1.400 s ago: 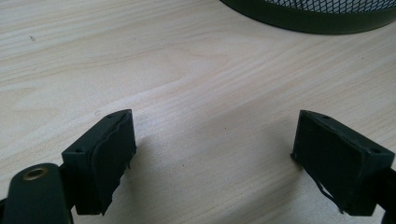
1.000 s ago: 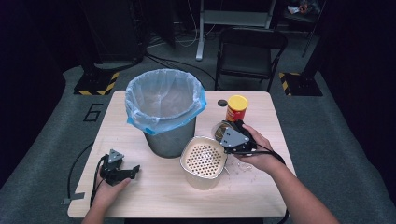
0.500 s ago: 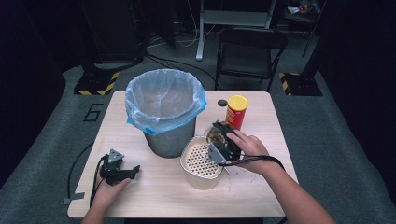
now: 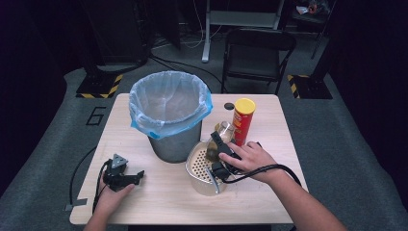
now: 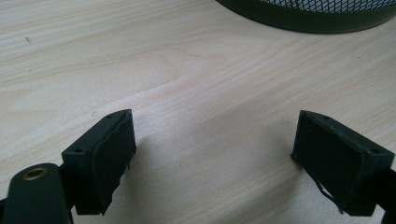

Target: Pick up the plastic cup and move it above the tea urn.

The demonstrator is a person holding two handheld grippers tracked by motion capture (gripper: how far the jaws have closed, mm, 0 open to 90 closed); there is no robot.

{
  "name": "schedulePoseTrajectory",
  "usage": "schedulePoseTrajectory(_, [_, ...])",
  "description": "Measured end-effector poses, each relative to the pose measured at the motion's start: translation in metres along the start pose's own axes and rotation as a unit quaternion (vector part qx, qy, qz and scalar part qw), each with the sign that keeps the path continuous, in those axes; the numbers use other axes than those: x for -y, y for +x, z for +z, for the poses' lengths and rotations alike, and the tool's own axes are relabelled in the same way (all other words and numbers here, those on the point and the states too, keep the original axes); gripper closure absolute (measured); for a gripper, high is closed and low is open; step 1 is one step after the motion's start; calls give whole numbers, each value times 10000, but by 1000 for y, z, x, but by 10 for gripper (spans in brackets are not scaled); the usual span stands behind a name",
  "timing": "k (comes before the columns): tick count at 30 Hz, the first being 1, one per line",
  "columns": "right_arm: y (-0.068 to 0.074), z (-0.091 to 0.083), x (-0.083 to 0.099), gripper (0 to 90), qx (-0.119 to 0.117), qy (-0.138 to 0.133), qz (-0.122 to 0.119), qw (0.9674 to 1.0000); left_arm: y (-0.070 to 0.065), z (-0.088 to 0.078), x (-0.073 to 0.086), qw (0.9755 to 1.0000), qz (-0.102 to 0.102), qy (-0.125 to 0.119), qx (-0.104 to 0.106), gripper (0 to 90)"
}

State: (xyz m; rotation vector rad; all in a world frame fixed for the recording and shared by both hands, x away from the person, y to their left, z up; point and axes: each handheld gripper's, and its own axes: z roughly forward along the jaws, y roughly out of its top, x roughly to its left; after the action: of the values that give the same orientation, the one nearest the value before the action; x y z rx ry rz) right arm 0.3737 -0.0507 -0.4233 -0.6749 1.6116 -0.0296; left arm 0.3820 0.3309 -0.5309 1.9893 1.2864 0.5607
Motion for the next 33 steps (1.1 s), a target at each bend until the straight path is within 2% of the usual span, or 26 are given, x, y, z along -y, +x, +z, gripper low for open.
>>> schedulePoseTrajectory(1, [-1, 0, 0, 362, 11, -15, -97, 10000, 0, 0, 0, 10000, 0, 1, 0, 129])
schedulePoseTrajectory(3, [-1, -1, 0, 362, 167, -6, -69, 9998, 0, 0, 0, 10000, -1, 1, 0, 129])
schedulePoseTrajectory(8, [-6, -3, 0, 362, 153, -49, -186, 9997, 0, 0, 0, 10000, 0, 4, 0, 129])
schedulePoseTrajectory(19, [-6, -3, 0, 361, 226, -67, -354, 9991, 0, 0, 0, 10000, 0, 1, 1, 129])
schedulePoseTrajectory(20, [-7, -4, 1, 361, 134, -39, -459, 9988, 0, 0, 0, 10000, -2, 1, 1, 129])
schedulePoseTrajectory(27, [-6, -5, 0, 361, 257, -56, -429, 9987, 0, 0, 0, 10000, 0, 1, 0, 129])
schedulePoseTrajectory(28, [-4, -5, 0, 361, 9, -130, -389, 9992, 0, 0, 0, 10000, -1, 0, -1, 129])
schedulePoseTrajectory(29, [-5, -6, 0, 361, 289, -51, -410, 9987, 0, 0, 0, 10000, 0, 0, 0, 129])
schedulePoseTrajectory(33, [-6, -7, 0, 360, 224, -84, -436, 9988, 0, 0, 0, 10000, -1, -1, 0, 129])
